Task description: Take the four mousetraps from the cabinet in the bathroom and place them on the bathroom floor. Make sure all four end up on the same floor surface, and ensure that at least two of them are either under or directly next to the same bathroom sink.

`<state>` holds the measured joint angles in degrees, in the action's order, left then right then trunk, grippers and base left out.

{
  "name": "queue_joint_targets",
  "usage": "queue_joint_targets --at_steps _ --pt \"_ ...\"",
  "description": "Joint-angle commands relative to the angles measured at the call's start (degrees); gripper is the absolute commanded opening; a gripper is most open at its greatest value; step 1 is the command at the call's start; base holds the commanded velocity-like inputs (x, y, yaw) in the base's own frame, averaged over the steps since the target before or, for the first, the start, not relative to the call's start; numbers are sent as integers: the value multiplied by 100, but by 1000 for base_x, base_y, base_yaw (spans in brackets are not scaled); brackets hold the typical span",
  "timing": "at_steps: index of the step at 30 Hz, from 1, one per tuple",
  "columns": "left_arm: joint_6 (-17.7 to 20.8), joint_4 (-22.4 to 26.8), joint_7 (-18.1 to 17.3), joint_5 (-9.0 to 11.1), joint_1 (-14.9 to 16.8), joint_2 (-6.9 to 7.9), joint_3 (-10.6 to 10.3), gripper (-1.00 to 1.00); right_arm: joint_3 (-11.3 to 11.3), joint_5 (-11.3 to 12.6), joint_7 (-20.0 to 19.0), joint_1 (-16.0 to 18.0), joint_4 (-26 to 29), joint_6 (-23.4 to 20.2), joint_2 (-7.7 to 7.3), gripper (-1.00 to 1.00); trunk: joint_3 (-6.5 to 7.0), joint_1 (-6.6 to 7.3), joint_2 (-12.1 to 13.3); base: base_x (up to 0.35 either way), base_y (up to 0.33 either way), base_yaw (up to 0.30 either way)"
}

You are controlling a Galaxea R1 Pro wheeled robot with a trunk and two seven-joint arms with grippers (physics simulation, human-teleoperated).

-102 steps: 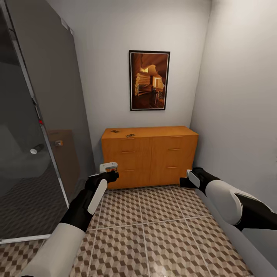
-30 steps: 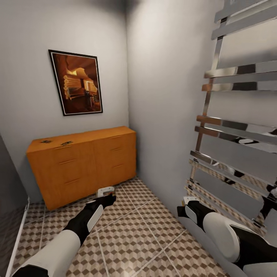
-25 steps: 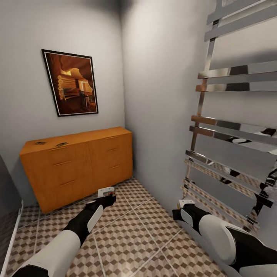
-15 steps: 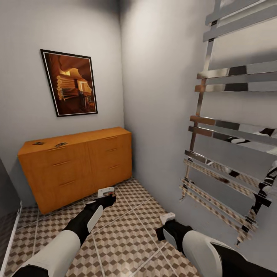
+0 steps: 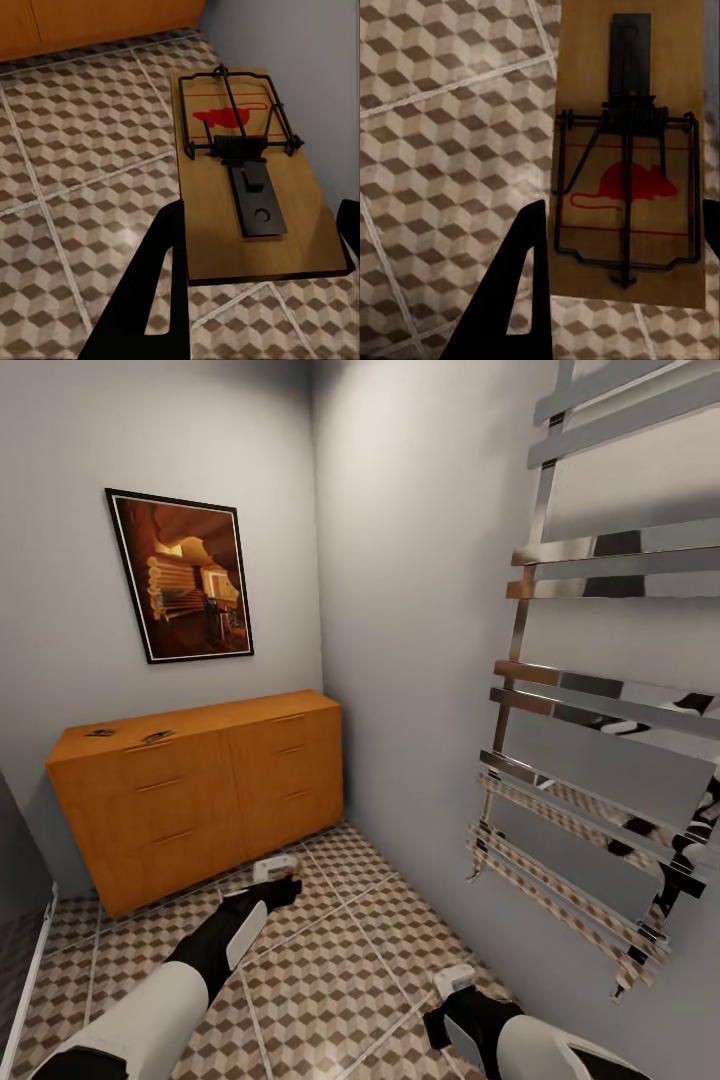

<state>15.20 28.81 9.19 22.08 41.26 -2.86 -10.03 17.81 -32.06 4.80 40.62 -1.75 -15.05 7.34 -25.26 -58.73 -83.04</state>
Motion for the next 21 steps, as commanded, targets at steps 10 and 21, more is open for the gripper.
queue_joint_targets --at_steps 10,21 --pt "-98 -1227 -162 70 4 -78 -37 -100 57 688 -347 -376 -10 215 -743 -100 -6 0 -4 0 0 0" --pt "-881 -2657 -183 73 0 -187 -25 -100 63 866 -436 -697 -10 316 -950 -100 1 0 -4 0 0 -72"
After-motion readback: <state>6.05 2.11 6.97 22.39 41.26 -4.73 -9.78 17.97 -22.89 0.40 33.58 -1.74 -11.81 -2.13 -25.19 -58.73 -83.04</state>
